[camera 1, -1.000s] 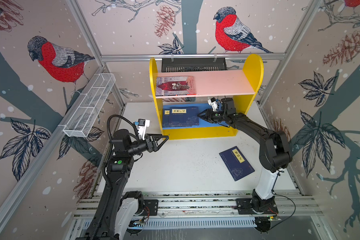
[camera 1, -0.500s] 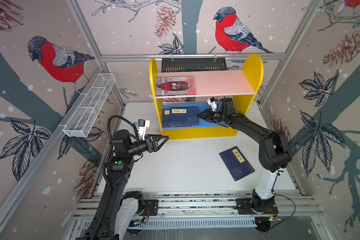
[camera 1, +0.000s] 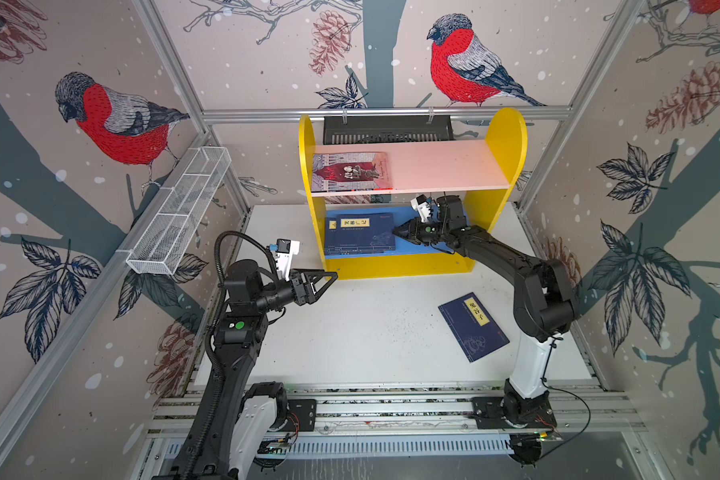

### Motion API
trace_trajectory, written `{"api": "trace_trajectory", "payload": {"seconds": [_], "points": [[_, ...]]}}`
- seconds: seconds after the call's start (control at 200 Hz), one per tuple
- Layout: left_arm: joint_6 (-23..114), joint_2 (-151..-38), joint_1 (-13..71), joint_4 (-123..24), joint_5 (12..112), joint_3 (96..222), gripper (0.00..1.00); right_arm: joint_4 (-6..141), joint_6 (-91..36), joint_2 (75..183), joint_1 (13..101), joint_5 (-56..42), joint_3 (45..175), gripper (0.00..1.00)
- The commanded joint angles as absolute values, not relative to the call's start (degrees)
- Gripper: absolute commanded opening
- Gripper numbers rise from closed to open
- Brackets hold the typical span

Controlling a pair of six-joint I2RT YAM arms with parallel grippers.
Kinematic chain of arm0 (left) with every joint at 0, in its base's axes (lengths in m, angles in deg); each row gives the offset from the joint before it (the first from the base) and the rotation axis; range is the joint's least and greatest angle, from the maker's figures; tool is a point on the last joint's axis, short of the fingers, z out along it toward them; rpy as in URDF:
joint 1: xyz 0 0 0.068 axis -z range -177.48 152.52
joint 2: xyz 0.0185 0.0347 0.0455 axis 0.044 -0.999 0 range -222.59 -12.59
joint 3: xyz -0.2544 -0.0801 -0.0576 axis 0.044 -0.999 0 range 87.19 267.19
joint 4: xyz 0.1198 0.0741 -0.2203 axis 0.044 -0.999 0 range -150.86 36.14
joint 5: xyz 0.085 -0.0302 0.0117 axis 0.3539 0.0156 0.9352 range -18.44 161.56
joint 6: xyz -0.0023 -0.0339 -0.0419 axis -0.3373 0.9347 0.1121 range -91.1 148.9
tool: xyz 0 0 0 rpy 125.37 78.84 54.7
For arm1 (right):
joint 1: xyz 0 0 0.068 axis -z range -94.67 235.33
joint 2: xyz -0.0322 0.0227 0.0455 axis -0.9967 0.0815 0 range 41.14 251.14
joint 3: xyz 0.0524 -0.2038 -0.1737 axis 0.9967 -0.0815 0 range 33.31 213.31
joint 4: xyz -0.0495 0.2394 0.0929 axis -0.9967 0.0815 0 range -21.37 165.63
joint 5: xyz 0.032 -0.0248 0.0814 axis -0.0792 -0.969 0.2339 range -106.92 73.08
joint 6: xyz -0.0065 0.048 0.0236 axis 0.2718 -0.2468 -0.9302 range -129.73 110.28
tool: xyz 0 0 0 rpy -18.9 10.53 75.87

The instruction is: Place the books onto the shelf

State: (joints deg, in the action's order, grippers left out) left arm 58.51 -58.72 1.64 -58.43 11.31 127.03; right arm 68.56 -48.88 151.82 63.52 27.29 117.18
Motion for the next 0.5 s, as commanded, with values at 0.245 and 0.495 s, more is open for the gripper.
{"api": "trace_trajectory", "payload": {"seconds": [0.245, 0.495], "points": [[56.4, -58.5, 2.0, -57.9, 12.0, 127.1, 0.86, 65.5, -51.1, 152.3, 63.1, 27.5, 117.7, 0.14], [47.4, -59.0, 3.0, -65.0, 21.5, 128.8, 0.85, 64.5, -52.3, 152.7, 62.7, 27.3, 117.8, 0.14]]}}
